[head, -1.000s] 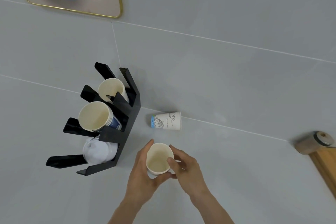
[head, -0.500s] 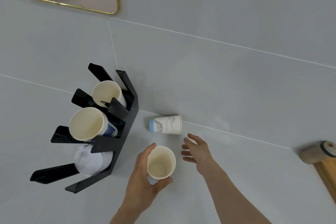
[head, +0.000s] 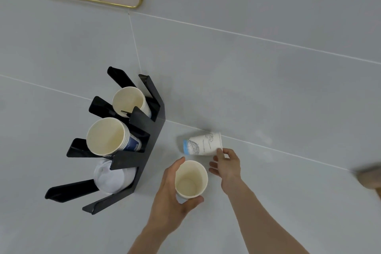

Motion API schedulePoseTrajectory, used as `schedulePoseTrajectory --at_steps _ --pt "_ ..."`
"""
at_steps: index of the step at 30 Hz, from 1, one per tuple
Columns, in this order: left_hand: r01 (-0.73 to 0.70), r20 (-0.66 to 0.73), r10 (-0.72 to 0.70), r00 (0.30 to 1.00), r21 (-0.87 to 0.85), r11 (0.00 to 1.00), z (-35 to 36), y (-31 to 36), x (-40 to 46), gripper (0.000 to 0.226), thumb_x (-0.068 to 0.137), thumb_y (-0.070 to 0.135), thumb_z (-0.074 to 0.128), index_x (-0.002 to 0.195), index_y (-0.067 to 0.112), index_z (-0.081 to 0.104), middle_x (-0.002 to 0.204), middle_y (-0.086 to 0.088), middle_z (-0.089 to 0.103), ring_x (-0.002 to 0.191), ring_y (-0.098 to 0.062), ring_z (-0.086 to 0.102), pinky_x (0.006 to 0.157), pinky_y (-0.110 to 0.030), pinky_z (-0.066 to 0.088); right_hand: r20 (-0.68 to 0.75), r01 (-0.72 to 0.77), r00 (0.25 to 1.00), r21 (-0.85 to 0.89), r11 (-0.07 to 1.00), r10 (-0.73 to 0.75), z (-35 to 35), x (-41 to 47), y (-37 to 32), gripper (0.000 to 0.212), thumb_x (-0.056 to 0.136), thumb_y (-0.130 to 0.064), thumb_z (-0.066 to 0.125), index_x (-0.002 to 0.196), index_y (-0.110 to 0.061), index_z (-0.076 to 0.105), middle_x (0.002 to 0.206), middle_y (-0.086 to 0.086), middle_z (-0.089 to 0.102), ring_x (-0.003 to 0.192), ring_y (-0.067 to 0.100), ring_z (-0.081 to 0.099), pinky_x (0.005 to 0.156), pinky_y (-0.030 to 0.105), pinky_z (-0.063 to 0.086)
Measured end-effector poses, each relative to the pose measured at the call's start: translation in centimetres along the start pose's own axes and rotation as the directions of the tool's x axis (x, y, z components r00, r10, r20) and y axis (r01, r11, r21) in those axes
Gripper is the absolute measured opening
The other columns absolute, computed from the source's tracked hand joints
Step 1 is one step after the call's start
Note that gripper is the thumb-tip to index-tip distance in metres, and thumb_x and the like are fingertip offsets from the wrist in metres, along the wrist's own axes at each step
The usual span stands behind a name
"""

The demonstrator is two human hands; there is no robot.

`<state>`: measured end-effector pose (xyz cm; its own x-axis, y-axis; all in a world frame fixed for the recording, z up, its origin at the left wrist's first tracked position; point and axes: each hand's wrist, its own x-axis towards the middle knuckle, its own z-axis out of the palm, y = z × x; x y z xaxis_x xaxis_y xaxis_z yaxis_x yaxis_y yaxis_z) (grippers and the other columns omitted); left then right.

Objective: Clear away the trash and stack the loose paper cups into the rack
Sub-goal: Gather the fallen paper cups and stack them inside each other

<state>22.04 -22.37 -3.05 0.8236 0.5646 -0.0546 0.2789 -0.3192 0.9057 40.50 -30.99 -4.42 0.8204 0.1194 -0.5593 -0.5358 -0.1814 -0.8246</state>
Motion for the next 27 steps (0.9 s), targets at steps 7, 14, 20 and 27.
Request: schedulePoseTrajectory --at_steps 7,14,20,27 --pt "0.005 -0.010 -0.006 1.000 -0.017 1.000 0.0 0.6 -0.2 0.104 0.061 0.037 0.092 0.142 0.053 0.029 0.141 0.026 0.041 0.127 0.005 0.042 0.094 -0.011 0.038 -0.032 0.333 0.943 0.103 0.937 -0.332 -5.1 -8.7 -4.8 0.032 0.101 -0.040 0.057 0.095 -0.009 0.064 0.098 0.008 0.072 0.087 0.024 0.076 0.065 0.035 0.060" --pt "0.069 -0.007 -0.070 0.997 -0.086 0.994 1.1 1.7 -0.8 0.113 0.054 0.039 0.093 0.144 0.046 0.026 0.140 0.019 0.051 0.125 -0.003 0.055 0.099 -0.029 0.049 0.258 0.766 0.628 -0.370 0.526 -0.734 -7.8 -13.3 -2.5 0.026 0.084 -0.052 0.065 0.086 -0.027 0.058 0.092 -0.012 0.063 0.083 0.013 0.067 0.060 0.022 0.055" --pt "0.087 0.098 -0.067 0.993 -0.209 0.974 -0.3 2.3 -2.2 0.133 0.049 0.046 0.096 0.151 0.048 0.011 0.151 0.021 0.039 0.136 -0.003 0.044 0.104 -0.026 0.046 0.381 0.817 0.536 -0.461 0.348 -0.754 -9.2 -13.3 -0.5 0.038 0.083 -0.060 0.071 0.111 -0.033 0.067 0.106 -0.020 0.062 0.091 0.007 0.064 0.067 0.025 0.057" --pt "0.220 -0.014 -0.243 0.970 -0.375 0.900 -1.5 5.0 -2.5 0.049 0.088 0.060 0.055 0.135 0.050 0.045 0.129 0.031 0.051 0.123 0.003 0.050 0.108 -0.036 0.039 0.246 0.512 0.857 -0.291 0.809 -0.454 -6.8 -13.2 -1.4 0.046 0.092 -0.045 0.068 0.137 -0.046 0.057 0.119 -0.014 0.067 0.097 0.000 0.069 0.088 0.029 0.059"
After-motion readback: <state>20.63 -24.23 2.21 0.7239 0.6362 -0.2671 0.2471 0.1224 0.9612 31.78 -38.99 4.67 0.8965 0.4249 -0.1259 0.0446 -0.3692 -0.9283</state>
